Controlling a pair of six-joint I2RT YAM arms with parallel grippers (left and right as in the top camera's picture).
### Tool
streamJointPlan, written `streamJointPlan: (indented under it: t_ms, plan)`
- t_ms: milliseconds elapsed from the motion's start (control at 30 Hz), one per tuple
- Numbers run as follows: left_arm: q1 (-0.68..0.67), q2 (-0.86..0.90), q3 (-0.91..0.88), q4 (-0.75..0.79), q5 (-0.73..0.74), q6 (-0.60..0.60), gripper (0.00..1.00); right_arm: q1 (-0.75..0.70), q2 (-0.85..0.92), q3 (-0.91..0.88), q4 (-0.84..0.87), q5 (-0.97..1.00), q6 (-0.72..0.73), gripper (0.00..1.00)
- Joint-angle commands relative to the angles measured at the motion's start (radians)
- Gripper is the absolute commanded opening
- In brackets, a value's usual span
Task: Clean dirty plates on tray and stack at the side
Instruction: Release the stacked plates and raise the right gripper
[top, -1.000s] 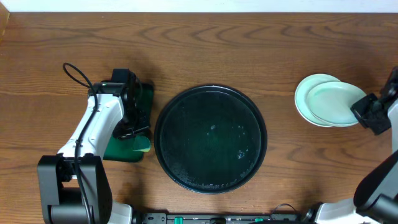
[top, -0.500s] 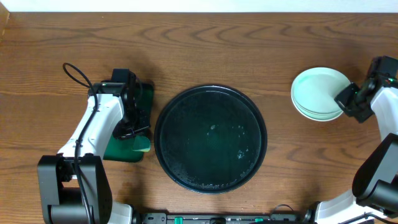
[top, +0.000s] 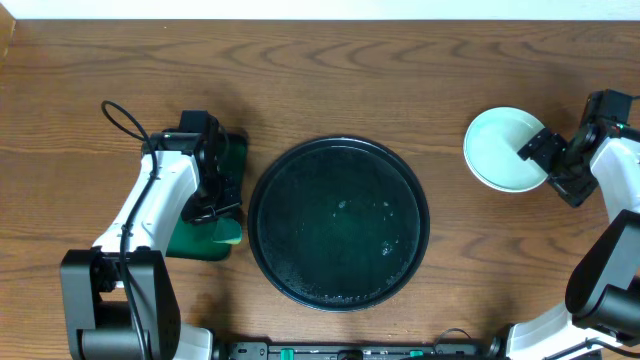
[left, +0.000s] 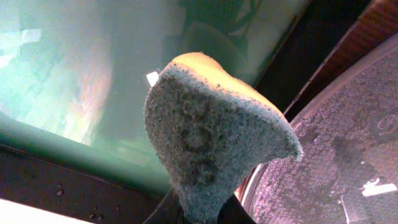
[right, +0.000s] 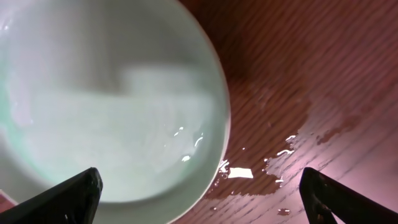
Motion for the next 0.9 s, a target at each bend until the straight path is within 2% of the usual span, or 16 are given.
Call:
streamJointPlan:
  t_ms: [0, 367, 600, 667, 767, 800, 833, 867]
  plan:
    - [0.004, 0.005, 0.024, -0.004, 0.005, 0.037, 0.07, 0.008, -0.053, 0.03, -0.019, -0.033, -0.073, 0.99]
    - [0.005, -0.048, 0.06, -0.013, -0.117, 0.031, 0.07, 0.075, -0.382, 0.057, -0.135, -0.032, -0.134, 0.99]
    - [0.027, -0.039, 0.061, 0.018, -0.235, 0.006, 0.08, 0.159, -0.498, 0.057, -0.222, -0.075, -0.133, 0.99]
    - [0.049, -0.025, 0.061, 0.042, -0.233, 0.006, 0.15, 0.206, -0.52, 0.057, -0.251, -0.097, -0.134, 0.99]
    - [0.081, -0.005, 0.061, 0.066, -0.222, 0.007, 0.15, 0.292, -0.547, 0.057, -0.28, -0.099, -0.134, 0.99]
    - [0.09, 0.002, 0.061, 0.073, -0.211, 0.018, 0.17, 0.32, -0.554, 0.057, -0.284, -0.1, -0.134, 0.99]
    - [0.096, 0.005, 0.061, 0.079, -0.188, 0.04, 0.24, 0.352, -0.56, 0.057, -0.286, -0.1, -0.134, 0.99]
    - [0.099, 0.006, 0.061, 0.085, -0.168, 0.057, 0.25, 0.373, -0.564, 0.057, -0.288, -0.099, -0.134, 0.99]
